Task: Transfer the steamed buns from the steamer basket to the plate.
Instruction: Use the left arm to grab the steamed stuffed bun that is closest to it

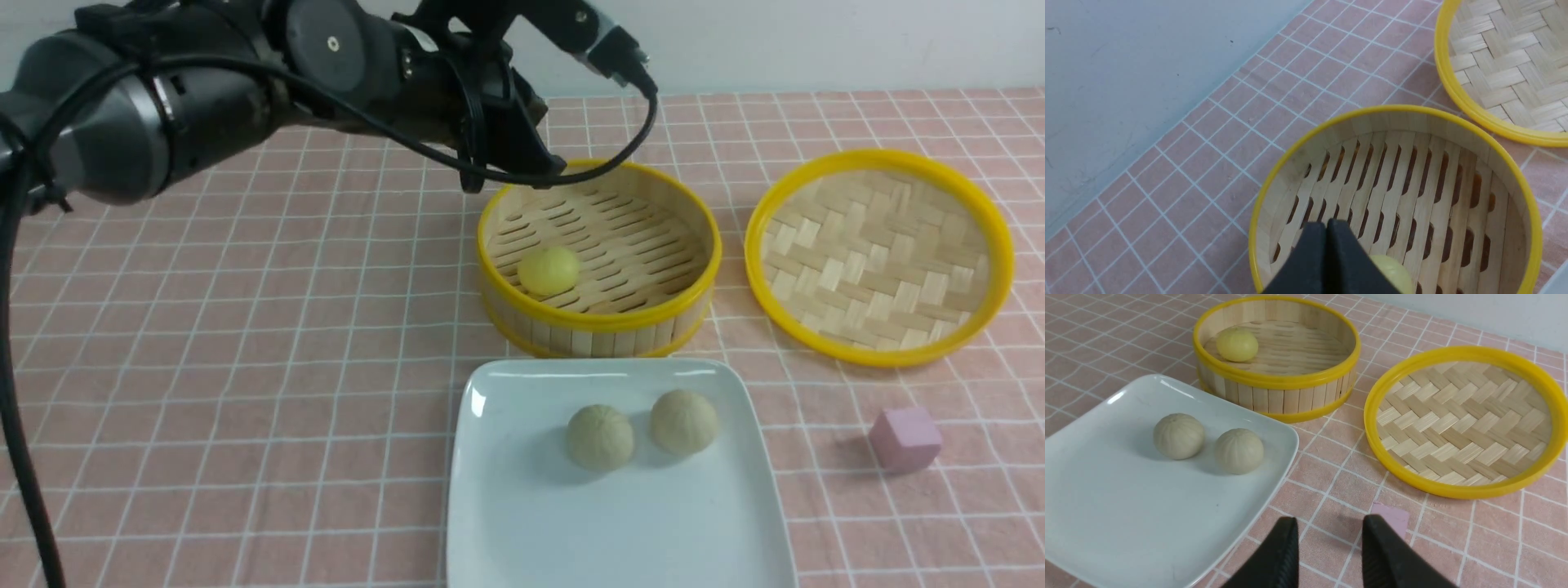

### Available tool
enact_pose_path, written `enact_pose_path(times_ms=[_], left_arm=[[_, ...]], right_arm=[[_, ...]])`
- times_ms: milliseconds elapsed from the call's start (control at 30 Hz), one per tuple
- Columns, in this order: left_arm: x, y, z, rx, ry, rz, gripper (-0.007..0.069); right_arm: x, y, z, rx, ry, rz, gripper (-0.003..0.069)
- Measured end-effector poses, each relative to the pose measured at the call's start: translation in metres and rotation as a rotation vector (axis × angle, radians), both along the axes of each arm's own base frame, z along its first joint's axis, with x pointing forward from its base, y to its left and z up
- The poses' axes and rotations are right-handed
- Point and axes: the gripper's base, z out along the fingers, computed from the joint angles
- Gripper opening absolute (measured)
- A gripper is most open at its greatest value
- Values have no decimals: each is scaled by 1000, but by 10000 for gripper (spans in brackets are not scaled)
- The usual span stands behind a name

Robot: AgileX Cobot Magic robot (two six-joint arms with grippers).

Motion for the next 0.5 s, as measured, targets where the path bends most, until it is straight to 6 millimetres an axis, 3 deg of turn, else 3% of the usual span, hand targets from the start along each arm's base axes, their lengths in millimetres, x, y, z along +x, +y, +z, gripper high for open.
enact_pose_path(times_ms=[133, 400, 500], left_arm=[[1, -2, -10, 29, 41, -16, 40], [16, -10, -48, 52, 116, -5, 373], [24, -14, -65, 13, 153, 30, 437]], right_arm=[[0, 0, 0, 0, 0, 0, 244], [0, 0, 0, 0, 0, 0, 244], [0, 0, 0, 0, 0, 0, 244]])
